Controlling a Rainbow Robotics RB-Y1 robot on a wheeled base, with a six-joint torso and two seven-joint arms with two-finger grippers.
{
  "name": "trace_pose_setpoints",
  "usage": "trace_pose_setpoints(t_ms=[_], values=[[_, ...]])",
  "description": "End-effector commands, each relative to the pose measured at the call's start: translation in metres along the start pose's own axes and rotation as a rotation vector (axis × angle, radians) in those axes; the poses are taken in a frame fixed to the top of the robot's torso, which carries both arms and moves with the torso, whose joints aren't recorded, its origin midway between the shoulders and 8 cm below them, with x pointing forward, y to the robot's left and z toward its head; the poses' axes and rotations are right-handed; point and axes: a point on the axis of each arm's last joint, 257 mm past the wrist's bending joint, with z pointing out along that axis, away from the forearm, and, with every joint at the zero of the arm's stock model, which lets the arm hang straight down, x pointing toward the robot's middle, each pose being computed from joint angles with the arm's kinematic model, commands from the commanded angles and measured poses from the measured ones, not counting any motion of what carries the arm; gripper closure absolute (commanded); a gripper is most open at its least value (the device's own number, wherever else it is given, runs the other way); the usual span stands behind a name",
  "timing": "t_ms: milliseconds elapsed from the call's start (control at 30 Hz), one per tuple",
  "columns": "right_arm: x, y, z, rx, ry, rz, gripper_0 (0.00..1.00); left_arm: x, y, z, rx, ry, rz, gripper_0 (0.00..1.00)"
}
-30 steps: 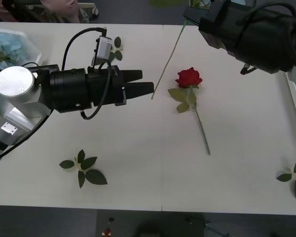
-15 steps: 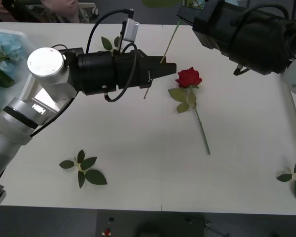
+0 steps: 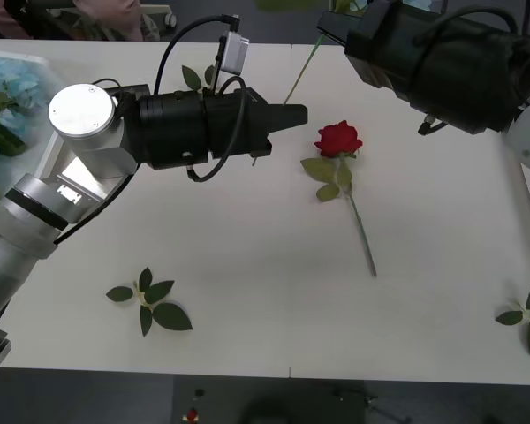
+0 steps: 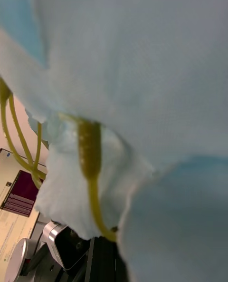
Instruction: Put the red flowers into the right box and the blue flowers into the left box
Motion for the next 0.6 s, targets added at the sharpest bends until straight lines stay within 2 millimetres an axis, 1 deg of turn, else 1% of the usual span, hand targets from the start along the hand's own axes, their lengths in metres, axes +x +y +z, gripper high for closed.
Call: trace_pose_setpoints(t_ms=[33, 67, 100, 133, 167, 233, 300, 367, 433, 467, 500, 533, 567, 600], values=[[-0.012, 0.028, 0.003, -0.046, -0.019, -0.097, 0.71, -0.012, -0.007, 0.001, 0.013, 0.007, -0.017, 1.0], [-0.013, 0.027, 0.002, -0.042, -0.022, -0.104, 0.33, -0.012, -0.007, 0.0, 0.013, 0.008, -0.018, 1.0], [-0.013, 0.025, 0.002, -0.038, -0.021, -0.11, 0.23, -0.013, -0.006, -0.001, 0.01, 0.007, -0.019, 1.0], [-0.014, 0.023, 0.002, -0.033, -0.022, -0.115, 0.1, -0.013, -0.005, -0.002, 0.008, 0.007, -0.018, 1.0], [-0.014, 0.024, 0.002, -0.032, -0.023, -0.123, 0.0, -0.015, -0.004, -0.006, 0.007, 0.003, -0.026, 1.0], [-0.014, 0.023, 0.001, -0.029, -0.021, -0.129, 0.0, -0.023, -0.003, -0.014, 0.009, -0.011, -0.044, 1.0], [-0.014, 0.021, 0.001, -0.025, -0.017, -0.131, 0.0, -0.037, 0.0, -0.029, 0.011, -0.036, -0.074, 1.0], [-0.006, 0.018, 0.001, -0.012, 0.015, -0.122, 0.0, -0.05, 0.005, -0.056, 0.0, -0.038, -0.093, 1.0], [0.006, 0.012, -0.001, 0.007, 0.067, -0.09, 0.0, -0.058, 0.011, -0.093, -0.026, 0.002, -0.088, 1.0], [0.013, 0.007, -0.002, 0.022, 0.098, -0.074, 0.0, -0.059, 0.015, -0.111, -0.042, 0.03, -0.086, 1.0], [0.022, -0.002, -0.006, 0.056, 0.143, -0.054, 0.0, -0.057, 0.02, -0.139, -0.072, 0.09, -0.069, 1.0], [0.035, -0.014, -0.011, 0.101, 0.199, -0.03, 0.0, -0.051, 0.028, -0.172, -0.118, 0.162, -0.057, 1.0], [0.041, -0.02, -0.014, 0.126, 0.228, -0.027, 0.0, -0.05, 0.035, -0.193, -0.153, 0.196, -0.053, 1.0], [0.05, -0.028, -0.019, 0.164, 0.275, -0.017, 0.0, -0.047, 0.044, -0.223, -0.204, 0.243, -0.055, 1.0]])
